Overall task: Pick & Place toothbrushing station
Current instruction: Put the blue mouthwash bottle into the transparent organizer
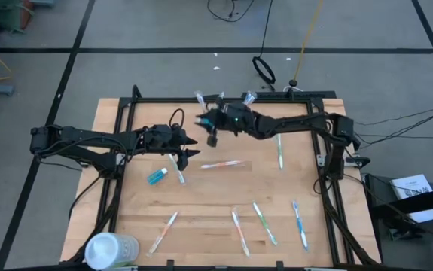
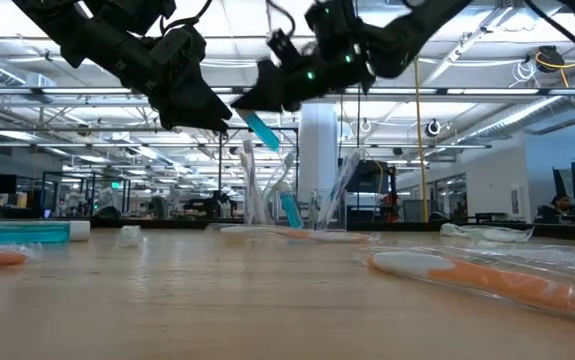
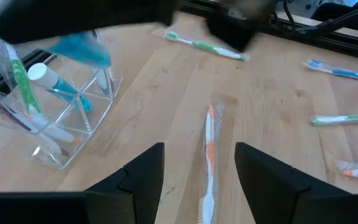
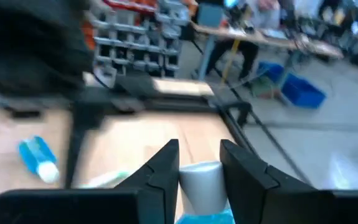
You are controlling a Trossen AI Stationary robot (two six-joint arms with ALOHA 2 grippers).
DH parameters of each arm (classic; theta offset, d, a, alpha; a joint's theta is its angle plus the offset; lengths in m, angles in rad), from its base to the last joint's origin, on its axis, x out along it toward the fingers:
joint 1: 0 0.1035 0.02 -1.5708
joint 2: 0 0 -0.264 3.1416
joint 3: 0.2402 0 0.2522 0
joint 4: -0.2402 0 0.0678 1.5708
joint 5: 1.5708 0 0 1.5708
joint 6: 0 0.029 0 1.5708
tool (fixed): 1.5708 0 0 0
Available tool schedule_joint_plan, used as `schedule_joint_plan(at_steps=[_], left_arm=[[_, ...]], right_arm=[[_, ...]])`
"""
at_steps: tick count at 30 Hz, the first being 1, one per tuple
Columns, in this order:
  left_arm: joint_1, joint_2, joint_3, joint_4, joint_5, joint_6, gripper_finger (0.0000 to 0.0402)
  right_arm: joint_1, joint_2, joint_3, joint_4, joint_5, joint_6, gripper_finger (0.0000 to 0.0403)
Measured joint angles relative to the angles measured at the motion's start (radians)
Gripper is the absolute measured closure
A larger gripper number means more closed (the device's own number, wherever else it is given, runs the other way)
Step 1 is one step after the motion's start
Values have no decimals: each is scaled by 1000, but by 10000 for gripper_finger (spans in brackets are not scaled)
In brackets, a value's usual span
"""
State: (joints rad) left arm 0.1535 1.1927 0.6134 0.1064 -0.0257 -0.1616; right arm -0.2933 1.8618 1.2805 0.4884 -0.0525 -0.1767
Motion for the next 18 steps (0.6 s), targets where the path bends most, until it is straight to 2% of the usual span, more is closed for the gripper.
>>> schedule_joint_plan(at_steps=[3, 13, 18], left_arm=[[0, 0, 0, 0, 0, 1, 199], [0, 0, 0, 1, 0, 1, 199], [0, 0, 0, 2, -1, 1, 199]], right_arm=[[-42, 6, -56, 74, 0, 56, 311], [-162, 2, -299, 503, 4, 220, 311], [-177, 3, -346, 540, 3, 207, 311]])
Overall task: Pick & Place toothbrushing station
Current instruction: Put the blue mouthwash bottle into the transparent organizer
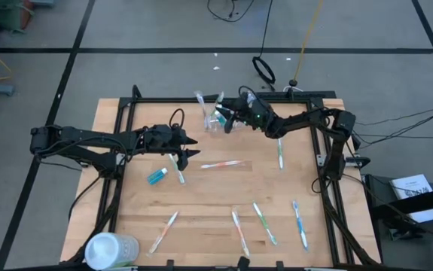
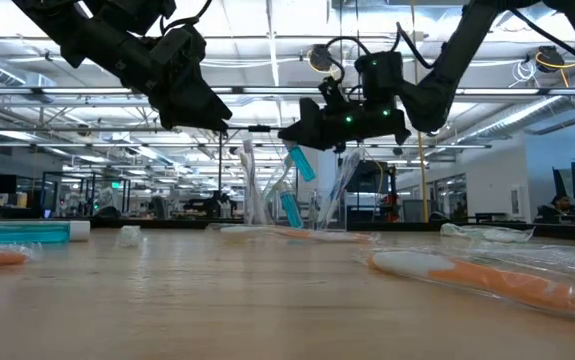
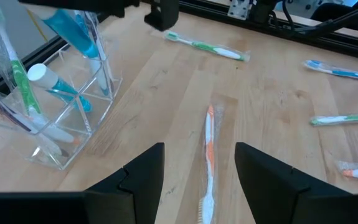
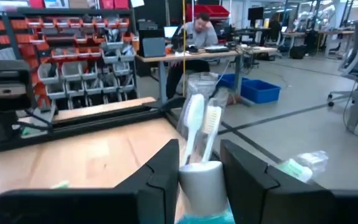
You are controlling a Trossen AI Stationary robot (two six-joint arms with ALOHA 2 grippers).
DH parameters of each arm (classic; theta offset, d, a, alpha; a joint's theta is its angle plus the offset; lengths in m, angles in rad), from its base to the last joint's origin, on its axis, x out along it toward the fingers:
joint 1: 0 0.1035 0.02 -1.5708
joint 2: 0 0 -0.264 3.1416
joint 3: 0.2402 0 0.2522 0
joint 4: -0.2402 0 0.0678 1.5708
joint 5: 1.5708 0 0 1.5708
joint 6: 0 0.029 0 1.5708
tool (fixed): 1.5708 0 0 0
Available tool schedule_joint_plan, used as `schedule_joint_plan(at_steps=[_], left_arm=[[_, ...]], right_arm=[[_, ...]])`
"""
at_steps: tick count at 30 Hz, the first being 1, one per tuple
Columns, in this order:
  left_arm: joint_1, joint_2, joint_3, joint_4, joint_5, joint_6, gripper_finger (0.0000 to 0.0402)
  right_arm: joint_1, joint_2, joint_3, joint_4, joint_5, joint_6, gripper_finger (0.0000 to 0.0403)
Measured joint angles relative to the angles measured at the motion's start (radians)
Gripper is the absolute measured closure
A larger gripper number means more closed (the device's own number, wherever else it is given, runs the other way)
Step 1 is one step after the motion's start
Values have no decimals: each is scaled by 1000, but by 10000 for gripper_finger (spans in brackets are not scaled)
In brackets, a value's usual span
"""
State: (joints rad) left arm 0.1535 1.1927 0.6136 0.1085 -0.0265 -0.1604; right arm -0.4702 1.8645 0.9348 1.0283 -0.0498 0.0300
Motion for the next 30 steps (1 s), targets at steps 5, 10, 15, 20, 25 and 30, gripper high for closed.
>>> schedule_joint_plan(at_steps=[5, 10, 15, 20, 25, 30], left_arm=[[0, 0, 0, 1, 0, 0, 199], [0, 0, 0, 2, 0, -7, 199], [0, 0, 0, 6, -1, -5, 199], [0, 0, 0, 20, 0, -5, 199], [0, 1, 0, 18, 0, 0, 199], [0, 1, 0, 16, 0, 0, 199]], right_arm=[[0, -1, 0, -10, 1, 28, 311], [5, 34, 9, 1, 7, 89, 311], [4, 84, 53, 13, 51, 158, 312], [5, 132, 87, 0, 58, 162, 312], [6, 134, 87, -10, 127, 171, 312], [13, 134, 87, -37, 157, 239, 303]])
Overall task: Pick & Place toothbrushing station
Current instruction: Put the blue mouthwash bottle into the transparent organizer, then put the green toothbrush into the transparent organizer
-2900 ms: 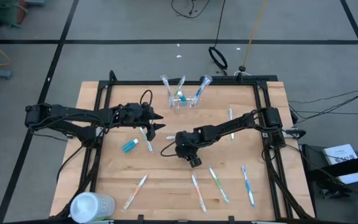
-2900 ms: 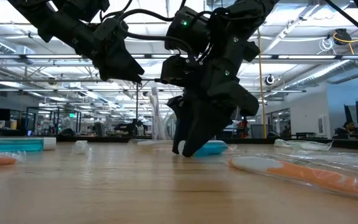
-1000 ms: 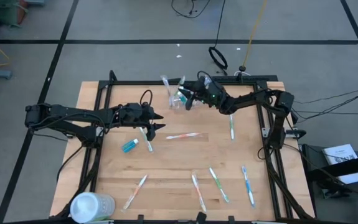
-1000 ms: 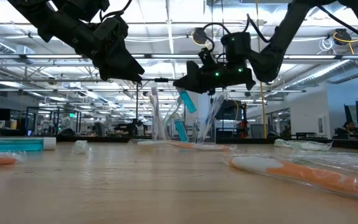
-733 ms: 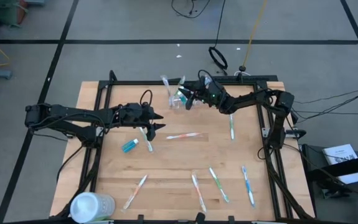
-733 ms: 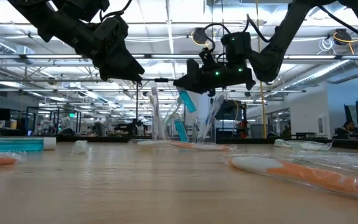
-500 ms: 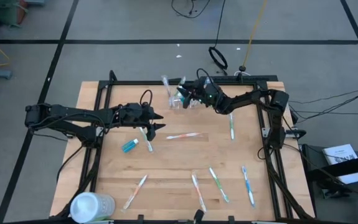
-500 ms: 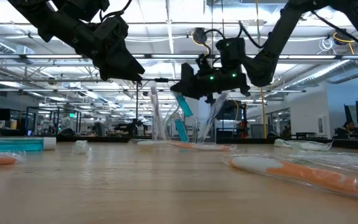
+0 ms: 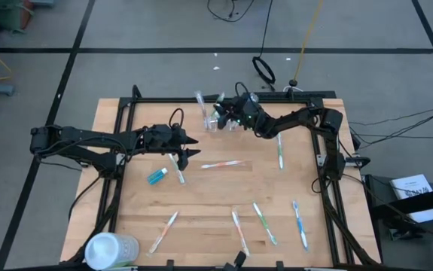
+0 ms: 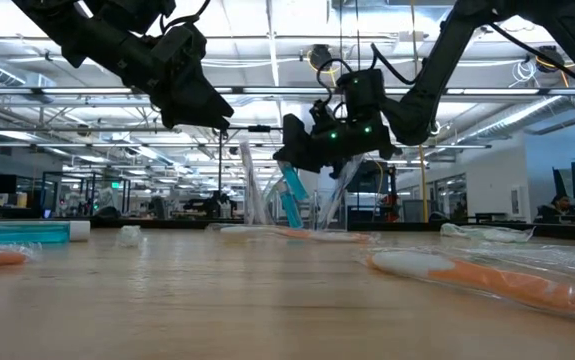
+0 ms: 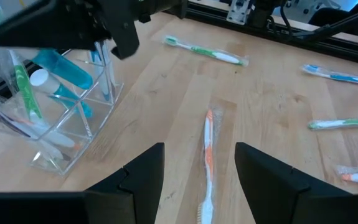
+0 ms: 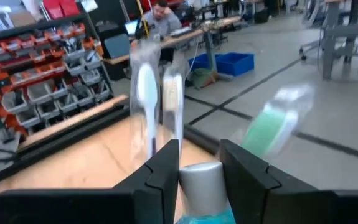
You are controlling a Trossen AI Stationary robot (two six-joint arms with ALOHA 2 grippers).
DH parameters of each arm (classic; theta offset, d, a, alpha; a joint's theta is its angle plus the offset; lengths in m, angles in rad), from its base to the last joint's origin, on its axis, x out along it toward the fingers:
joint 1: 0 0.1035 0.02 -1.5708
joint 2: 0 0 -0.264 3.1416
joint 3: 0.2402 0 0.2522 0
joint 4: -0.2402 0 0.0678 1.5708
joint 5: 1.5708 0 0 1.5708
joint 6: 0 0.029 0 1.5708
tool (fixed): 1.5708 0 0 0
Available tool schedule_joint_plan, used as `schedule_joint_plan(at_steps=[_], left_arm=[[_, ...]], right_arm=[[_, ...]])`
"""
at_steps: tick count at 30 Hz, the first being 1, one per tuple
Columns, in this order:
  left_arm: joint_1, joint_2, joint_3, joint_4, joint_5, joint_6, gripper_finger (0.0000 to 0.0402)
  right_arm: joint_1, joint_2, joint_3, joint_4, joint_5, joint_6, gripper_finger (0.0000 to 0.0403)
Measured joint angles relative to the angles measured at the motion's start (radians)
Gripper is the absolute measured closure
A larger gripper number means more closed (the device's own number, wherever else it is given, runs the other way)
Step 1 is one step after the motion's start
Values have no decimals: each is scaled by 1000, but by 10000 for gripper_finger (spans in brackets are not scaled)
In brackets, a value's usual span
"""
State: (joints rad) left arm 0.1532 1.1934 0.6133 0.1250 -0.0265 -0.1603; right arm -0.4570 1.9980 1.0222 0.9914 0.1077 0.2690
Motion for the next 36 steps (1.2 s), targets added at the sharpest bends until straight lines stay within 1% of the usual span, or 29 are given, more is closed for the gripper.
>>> schedule_joint_plan(at_steps=[5, 15, 19, 22, 27, 29, 36], left_arm=[[0, 0, 0, -1, 0, 0, 199], [0, 0, 0, -1, 0, -3, 199], [0, 0, 0, -3, 1, -7, 199], [0, 0, 0, -3, 1, -11, 199], [0, 0, 0, -3, 1, -10, 199], [0, 0, 0, -3, 1, -10, 199], [0, 0, 0, -3, 0, -10, 199]], right_arm=[[7, 0, 0, -61, -3, 1, 280], [7, 0, 0, -66, 0, -31, 250], [7, -3, 0, -68, -3, -96, 237], [11, -37, 0, -135, -4, -145, 232], [15, -143, 1, -387, -4, -238, 235], [14, -195, 1, -483, -4, -244, 237], [46, -399, 1, -936, -4, -255, 239]])
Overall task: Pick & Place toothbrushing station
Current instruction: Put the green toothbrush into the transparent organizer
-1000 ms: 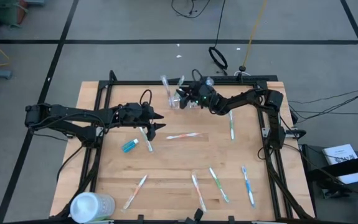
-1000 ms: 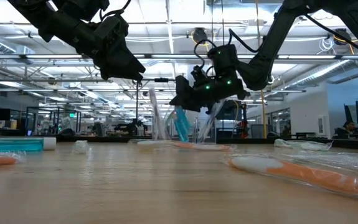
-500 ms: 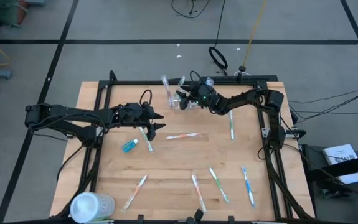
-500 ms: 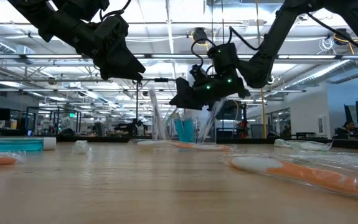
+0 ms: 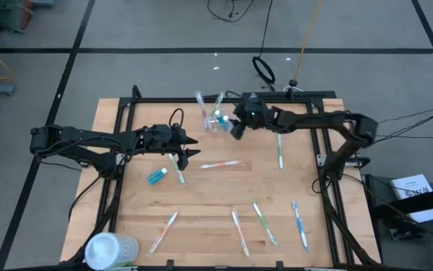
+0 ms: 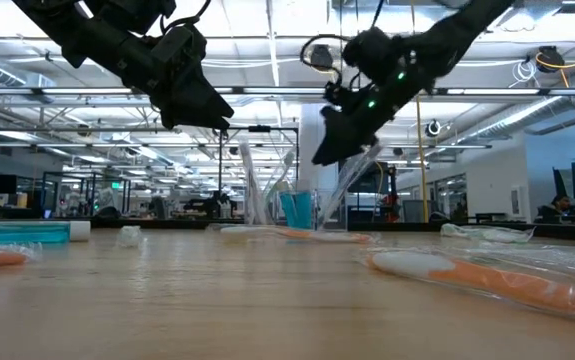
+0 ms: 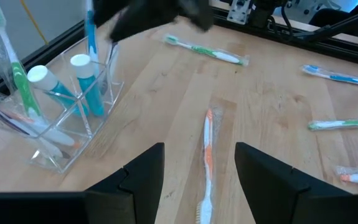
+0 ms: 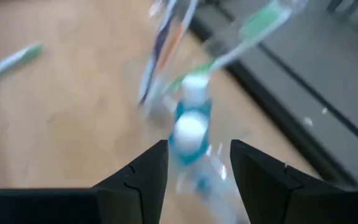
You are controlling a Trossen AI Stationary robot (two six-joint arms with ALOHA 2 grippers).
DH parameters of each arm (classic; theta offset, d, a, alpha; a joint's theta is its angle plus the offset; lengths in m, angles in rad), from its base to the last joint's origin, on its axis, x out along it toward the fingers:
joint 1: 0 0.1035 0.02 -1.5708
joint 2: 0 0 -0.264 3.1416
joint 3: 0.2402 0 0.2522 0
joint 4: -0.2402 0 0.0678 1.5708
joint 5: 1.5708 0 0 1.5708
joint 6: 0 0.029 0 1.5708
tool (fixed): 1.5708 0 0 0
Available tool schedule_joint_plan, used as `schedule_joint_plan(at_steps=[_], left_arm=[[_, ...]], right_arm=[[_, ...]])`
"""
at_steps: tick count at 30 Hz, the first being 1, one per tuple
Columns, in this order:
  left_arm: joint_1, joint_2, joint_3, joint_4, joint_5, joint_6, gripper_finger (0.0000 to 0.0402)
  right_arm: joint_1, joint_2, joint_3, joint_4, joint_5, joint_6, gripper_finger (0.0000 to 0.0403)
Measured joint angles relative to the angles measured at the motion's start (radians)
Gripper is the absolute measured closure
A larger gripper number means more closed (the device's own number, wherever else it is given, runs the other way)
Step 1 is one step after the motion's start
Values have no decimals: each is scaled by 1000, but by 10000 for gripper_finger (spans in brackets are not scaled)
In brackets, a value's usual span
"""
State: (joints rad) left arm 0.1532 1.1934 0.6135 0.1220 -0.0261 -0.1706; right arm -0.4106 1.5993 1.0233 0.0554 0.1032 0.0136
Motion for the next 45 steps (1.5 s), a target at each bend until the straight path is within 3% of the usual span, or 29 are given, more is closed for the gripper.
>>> schedule_joint_plan(at_steps=[5, 13, 21, 24, 28, 31, 37, 45], left_arm=[[0, 0, 0, 0, 0, -1, 199], [0, 0, 0, 1, 0, -19, 199], [0, 0, 0, 1, 0, -19, 199], [0, 0, 0, 1, 0, -20, 199], [0, 0, 0, 1, 0, -22, 199], [0, 0, 0, 2, 0, -24, 199], [0, 0, 0, 2, -9, -27, 199], [0, 0, 0, 2, -27, -26, 199]], right_arm=[[79, -118, -1, -252, 0, 0, 239], [245, -241, -1, -463, 0, 87, 239], [404, -285, -1, -898, 1, 460, 239], [437, -286, -11, -1009, 58, 616, 239], [418, -286, -60, -1012, 222, 742, 239], [354, -289, -106, -984, 259, 752, 239], [161, -288, -240, -851, 238, 723, 239], [-61, -288, -414, -468, 180, 610, 239]])
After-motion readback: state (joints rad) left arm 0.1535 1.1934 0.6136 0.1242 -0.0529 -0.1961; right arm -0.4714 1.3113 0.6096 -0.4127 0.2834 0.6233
